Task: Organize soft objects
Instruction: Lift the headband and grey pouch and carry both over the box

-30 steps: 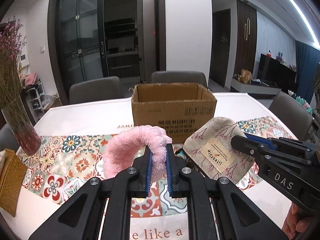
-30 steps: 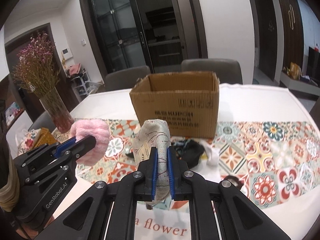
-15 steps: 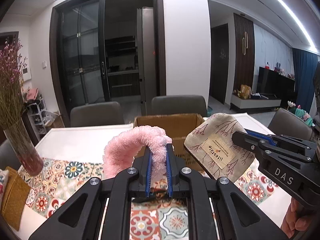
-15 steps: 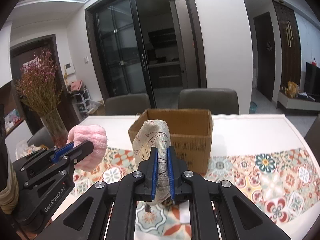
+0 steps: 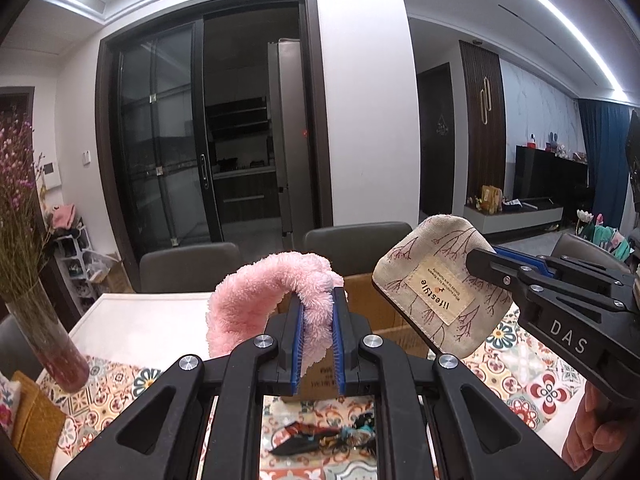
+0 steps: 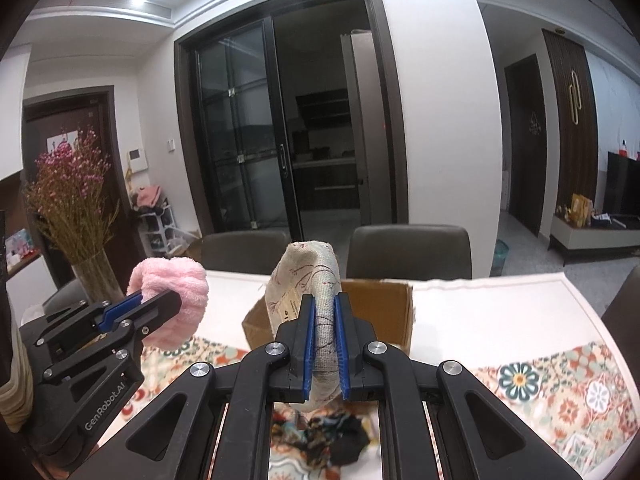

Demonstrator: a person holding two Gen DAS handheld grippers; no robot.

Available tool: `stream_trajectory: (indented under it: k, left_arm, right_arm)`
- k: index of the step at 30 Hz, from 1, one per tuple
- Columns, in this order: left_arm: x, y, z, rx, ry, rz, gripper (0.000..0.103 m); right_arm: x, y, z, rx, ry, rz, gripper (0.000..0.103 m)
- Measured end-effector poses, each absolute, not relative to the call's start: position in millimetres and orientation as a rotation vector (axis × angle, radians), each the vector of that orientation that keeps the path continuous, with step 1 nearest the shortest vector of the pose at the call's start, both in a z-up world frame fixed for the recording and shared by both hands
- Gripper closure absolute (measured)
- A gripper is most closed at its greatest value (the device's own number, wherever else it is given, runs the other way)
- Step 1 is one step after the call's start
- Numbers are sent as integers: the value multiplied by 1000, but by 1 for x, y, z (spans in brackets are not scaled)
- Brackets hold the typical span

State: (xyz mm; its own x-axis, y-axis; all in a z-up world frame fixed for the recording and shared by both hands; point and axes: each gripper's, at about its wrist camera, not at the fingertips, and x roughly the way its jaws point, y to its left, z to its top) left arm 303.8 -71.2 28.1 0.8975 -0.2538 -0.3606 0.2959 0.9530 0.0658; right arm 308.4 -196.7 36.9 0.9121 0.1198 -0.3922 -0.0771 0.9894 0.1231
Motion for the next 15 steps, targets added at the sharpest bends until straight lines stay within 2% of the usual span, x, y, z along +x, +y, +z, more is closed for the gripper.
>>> stream_trajectory:
  k: [15]
  left_arm:
    - [362, -84, 31, 119, 332, -303, 89]
  right_arm:
    - [362, -210, 50, 85, 345, 82, 92]
